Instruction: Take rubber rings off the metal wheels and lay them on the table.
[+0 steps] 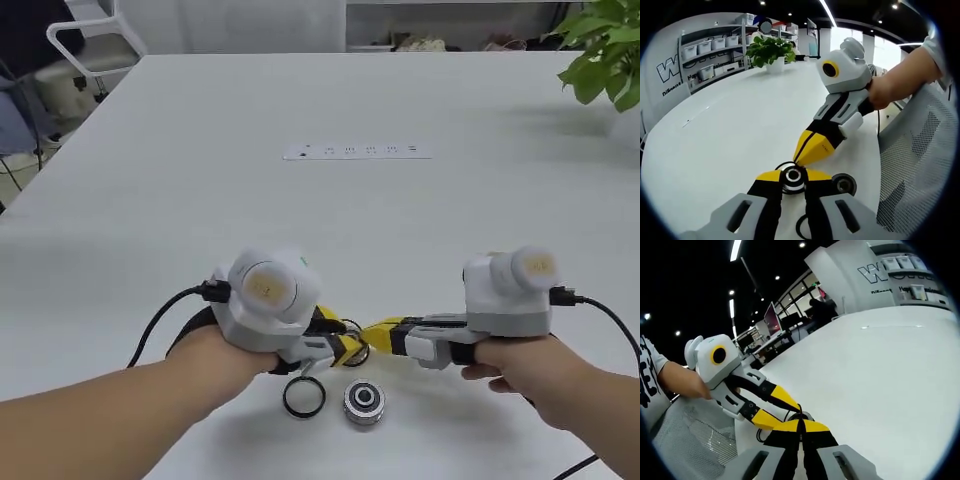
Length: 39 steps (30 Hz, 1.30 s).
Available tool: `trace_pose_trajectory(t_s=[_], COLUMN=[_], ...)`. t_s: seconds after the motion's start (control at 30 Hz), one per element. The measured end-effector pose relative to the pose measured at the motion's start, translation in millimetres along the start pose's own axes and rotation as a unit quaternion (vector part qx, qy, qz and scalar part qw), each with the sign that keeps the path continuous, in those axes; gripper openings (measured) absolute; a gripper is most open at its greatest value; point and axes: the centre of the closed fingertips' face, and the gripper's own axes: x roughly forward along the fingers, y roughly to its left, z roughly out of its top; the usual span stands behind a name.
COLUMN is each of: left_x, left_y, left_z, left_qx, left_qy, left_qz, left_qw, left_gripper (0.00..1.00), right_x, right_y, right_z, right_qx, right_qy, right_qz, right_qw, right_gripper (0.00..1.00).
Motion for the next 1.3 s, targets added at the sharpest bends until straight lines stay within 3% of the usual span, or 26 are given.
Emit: trace_pose_trajectory(t_s=[0.27, 0.5, 0.97, 1.3], left_x=[-6.0, -19.6, -50.4, -74.0], left_y=[-3.6, -8.5, -9.4, -19.3], left_z=[0.9, 12.6, 24.9, 21.5], left_qx=[-0.002, 0.003, 0.015, 0.023], left_qy=[-0.004, -0.026, -0.048, -0.052], left_qz=[-0.006, -0.011, -0.015, -0.024], left_qw=[1.0, 0.9996, 0.9986, 0.9981], left_gripper=[0.16, 0.22, 0.33, 0.43], right_x=[-3.9, -6.6, -10.8, -11.6], right_y=[0.5, 8.7, 20.5, 26.8], right_z=[4.8, 13.6, 18.1, 22.2], right_qx=[0.004, 0.001, 0.001, 0.002], right_qy=[-0.008, -0.019, -0.025, -0.028], right_qz=[0.001, 0.005, 0.016, 0.024], right_qw=[1.0, 0.9998, 0.9995, 0.9993], right_gripper=[0.0, 0.0, 0.0, 0.0])
